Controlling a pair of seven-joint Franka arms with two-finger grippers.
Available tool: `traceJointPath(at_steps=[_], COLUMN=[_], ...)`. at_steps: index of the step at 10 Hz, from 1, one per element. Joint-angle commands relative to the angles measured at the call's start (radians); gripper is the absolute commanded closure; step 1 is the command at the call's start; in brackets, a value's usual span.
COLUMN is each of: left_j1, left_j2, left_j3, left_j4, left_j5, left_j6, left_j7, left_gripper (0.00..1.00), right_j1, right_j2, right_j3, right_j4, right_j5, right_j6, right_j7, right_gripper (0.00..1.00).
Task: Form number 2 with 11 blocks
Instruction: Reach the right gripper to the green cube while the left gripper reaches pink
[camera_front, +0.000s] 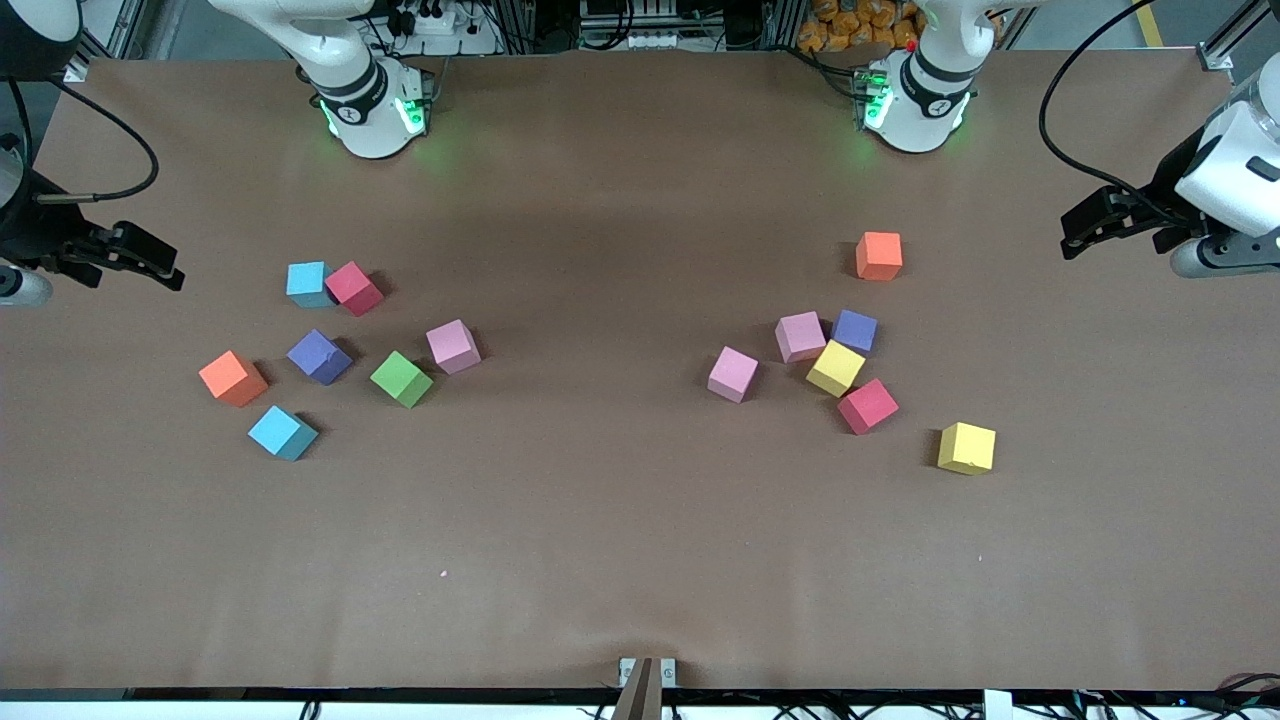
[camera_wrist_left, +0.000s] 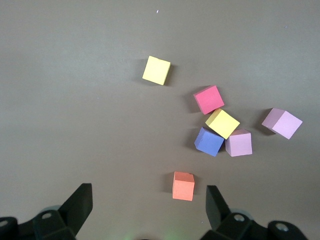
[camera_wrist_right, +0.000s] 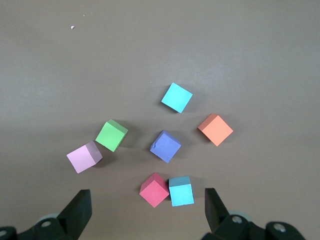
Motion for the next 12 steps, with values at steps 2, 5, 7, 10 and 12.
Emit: traceJointPath(at_steps=[2, 5, 7, 10, 12], left_j1=[0.000, -0.014, -0.020, -0.127, -0.247], left_j2=[0.021, 0.039, 0.055, 0.139, 0.235], left_j3=[0.001, -0.010, -0.013, -0.013, -0.013], left_j4=[0.026, 0.026, 0.026, 0.021, 0.020], left_j5=[-0.016, -0.019, -0.027, -0.064, -0.064], left_j6=[-0.020, -0.018, -0.001, 0.089, 0.195], left_j7=[0.004, -0.004, -0.006, -0.132, -0.301], left_gripper=[0.00, 0.00, 0.00, 0.00, 0.00], right_j1=[-0.009, -0.010, -0.009, -0.004, -0.004], right_j2=[-0.003, -0.003, -0.002, 0.015, 0.029], right_j3=[0.003, 0.003, 0.004, 0.004, 0.004], right_j4=[-0.004, -0.004, -0.004, -0.004, -0.010], right_j5=[0.001, 0.000, 0.000, 0.000, 0.000], right_j6=[0.001, 0.001, 0.001, 0.014, 0.035], right_j7=[-0.011, -0.011, -0.011, -0.010, -0.010], right_gripper=[0.00, 0.00, 0.00, 0.00, 0.00])
